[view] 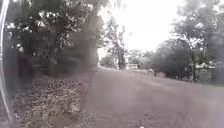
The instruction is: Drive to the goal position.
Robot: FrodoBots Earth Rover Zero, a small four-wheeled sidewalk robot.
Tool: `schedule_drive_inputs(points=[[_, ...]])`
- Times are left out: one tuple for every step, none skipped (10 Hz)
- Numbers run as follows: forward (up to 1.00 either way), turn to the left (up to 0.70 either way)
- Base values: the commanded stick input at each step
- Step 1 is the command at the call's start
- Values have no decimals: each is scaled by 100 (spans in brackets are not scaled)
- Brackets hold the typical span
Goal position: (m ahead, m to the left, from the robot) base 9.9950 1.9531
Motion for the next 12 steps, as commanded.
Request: schedule_drive_inputs(points=[[70,-16],[70,-12],[70,-9],[70,-5],[70,-1],[70,1],[70,1],[70,1],[70,1],[70,1],[70,1],[70,1]])
